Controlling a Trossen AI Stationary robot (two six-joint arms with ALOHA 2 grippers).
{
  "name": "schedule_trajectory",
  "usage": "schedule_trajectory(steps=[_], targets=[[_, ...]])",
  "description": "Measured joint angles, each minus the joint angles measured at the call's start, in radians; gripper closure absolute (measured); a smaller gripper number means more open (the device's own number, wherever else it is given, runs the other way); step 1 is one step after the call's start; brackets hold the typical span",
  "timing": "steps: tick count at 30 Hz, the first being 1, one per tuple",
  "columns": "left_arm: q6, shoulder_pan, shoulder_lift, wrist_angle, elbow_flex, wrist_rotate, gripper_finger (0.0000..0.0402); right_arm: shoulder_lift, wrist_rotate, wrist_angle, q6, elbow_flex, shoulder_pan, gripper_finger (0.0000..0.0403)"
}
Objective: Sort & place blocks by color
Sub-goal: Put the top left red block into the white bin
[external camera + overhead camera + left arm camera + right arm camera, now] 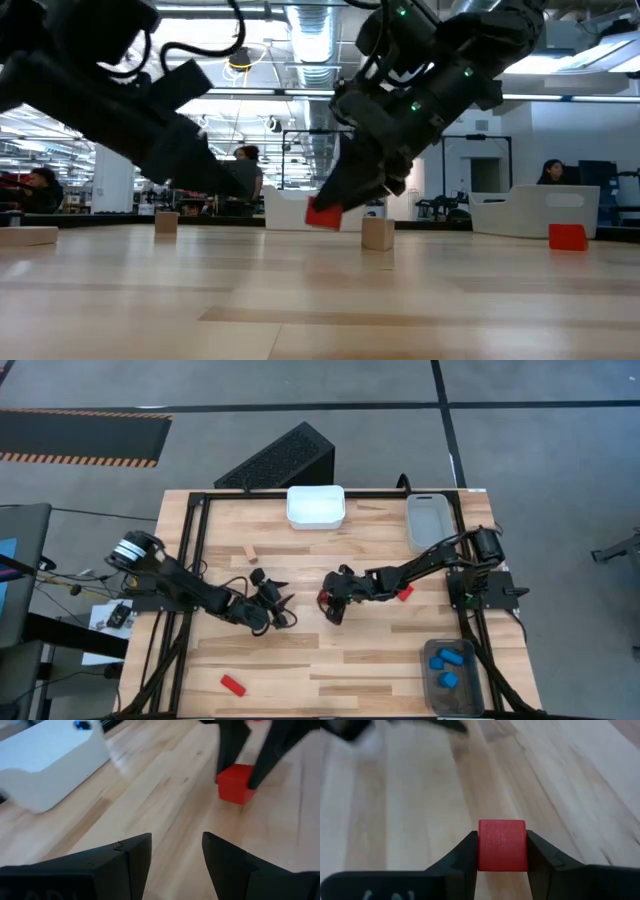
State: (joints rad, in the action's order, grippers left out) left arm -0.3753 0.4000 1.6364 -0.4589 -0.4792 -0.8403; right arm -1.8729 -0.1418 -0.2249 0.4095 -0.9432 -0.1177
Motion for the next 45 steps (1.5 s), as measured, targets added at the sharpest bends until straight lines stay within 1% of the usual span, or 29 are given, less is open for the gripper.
schedule_trajectory(steps=[2, 5, 8, 11, 15, 18, 21, 23, 25, 27, 30, 34, 39, 42, 45], targets=[[0.061, 0.000, 0.038, -0.041, -0.025, 0.019, 0.0235, 0.000, 0.016, -0.022, -0.001, 0.000, -0.001, 0.0280], [0.130, 0.000, 0.063, -0.056, -0.070, 0.020, 0.0235, 0.001, 0.018, -0.066, -0.003, 0.000, -0.008, 0.0276], [0.189, 0.006, 0.067, -0.056, -0.108, 0.009, 0.0235, 0.002, 0.019, -0.096, -0.004, 0.000, -0.015, 0.0266], [0.250, 0.021, 0.067, -0.059, -0.136, 0.006, 0.0235, 0.002, 0.016, -0.110, -0.028, 0.000, -0.026, 0.0264], [0.298, 0.047, 0.067, -0.049, -0.149, -0.042, 0.0224, 0.035, 0.015, -0.066, -0.071, 0.022, -0.026, 0.0271], [0.302, 0.069, 0.067, -0.040, -0.142, -0.104, 0.0207, 0.076, 0.012, -0.095, -0.051, 0.092, -0.003, 0.0267], [0.260, 0.084, 0.067, 0.003, -0.141, -0.163, 0.0187, 0.109, 0.005, -0.237, -0.019, 0.181, 0.013, 0.0260], [0.240, 0.084, 0.067, 0.000, -0.142, -0.176, 0.0172, 0.130, 0.008, -0.352, 0.009, 0.231, 0.014, 0.0260], [0.233, 0.079, 0.067, -0.019, -0.142, -0.168, 0.0158, 0.133, 0.011, -0.473, 0.032, 0.265, 0.006, 0.0262], [0.234, 0.069, 0.067, -0.049, -0.142, -0.148, 0.0146, 0.132, 0.016, -0.554, 0.034, 0.283, -0.008, 0.0265], [0.261, 0.051, 0.067, -0.098, -0.142, -0.081, 0.0132, 0.132, 0.017, -0.640, 0.034, 0.282, -0.037, 0.0263], [0.289, 0.032, 0.067, -0.140, -0.142, 0.013, 0.0125, 0.132, 0.019, -0.742, 0.035, 0.282, -0.076, 0.0255], [0.325, 0.031, 0.067, -0.152, -0.142, 0.013, 0.0124, 0.132, 0.018, -0.792, 0.035, 0.282, -0.101, 0.0257], [0.365, 0.034, 0.067, -0.213, -0.143, 0.019, 0.0124, 0.132, 0.016, -0.811, 0.037, 0.282, -0.106, 0.0257], [0.420, 0.047, 0.067, -0.280, -0.156, 0.025, 0.0124, 0.132, -0.010, -0.822, 0.057, 0.282, -0.105, 0.0254]])
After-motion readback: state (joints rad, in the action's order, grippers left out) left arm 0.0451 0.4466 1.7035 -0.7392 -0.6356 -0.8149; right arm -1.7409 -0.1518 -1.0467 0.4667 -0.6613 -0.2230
